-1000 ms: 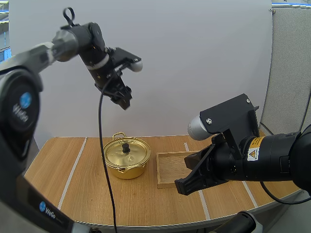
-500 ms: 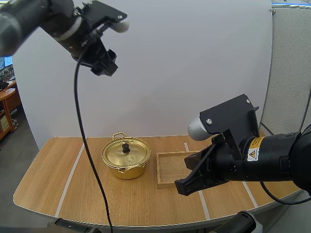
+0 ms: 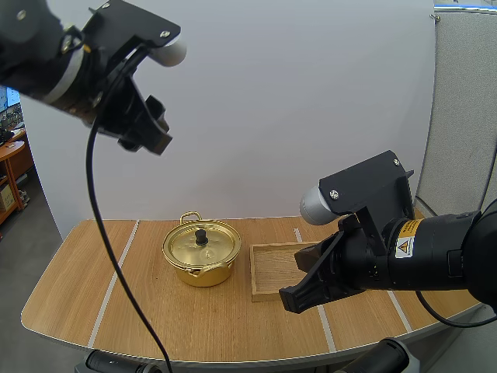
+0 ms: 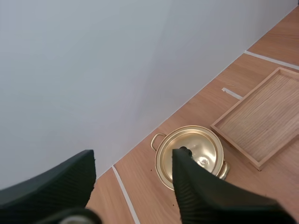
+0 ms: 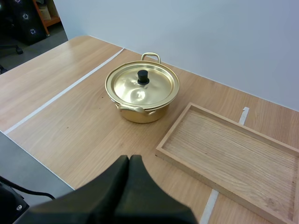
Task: Open the pot, put the grape inside, and close it
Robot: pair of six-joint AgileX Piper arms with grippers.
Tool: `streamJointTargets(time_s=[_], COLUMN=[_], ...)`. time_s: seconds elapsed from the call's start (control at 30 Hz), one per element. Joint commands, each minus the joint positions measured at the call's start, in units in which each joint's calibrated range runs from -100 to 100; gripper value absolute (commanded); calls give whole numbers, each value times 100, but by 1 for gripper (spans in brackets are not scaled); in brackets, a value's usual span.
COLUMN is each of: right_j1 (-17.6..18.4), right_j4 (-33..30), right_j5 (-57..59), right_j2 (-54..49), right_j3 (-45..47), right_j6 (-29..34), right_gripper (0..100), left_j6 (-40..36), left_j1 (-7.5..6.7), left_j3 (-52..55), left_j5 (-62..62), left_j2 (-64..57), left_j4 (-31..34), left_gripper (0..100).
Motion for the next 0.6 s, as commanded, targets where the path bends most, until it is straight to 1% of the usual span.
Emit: streamJointTargets(time_s=[0.0,0.2,0.23,0.37,0.43,0.57], right_j1=[-19,-19,-19,-19,-19,-19], right_j4=[27,27,27,27,27,17], right_j5=[10,10,10,10,10,10], right_j2=[-47,-47,-47,-47,-47,-47], right_j3=[22,22,22,22,22,22], right_j6=[-8,-8,-8,-8,-8,-8], right_gripper=[0,0,0,0,0,0], left_j6=[-94,-94,-94,-94,-245,-322], left_j1=[-21,-21,-21,-21,-21,-21], left_j3=[271,826,925,1373,1650,2229], left_j5=[0,0,0,0,0,0], left_j2=[-307,-873,-962,-1264,-1419,-1706], left_j4=[25,12,-2,-144,-268,-671], left_gripper=[52,3,0,0,0,0])
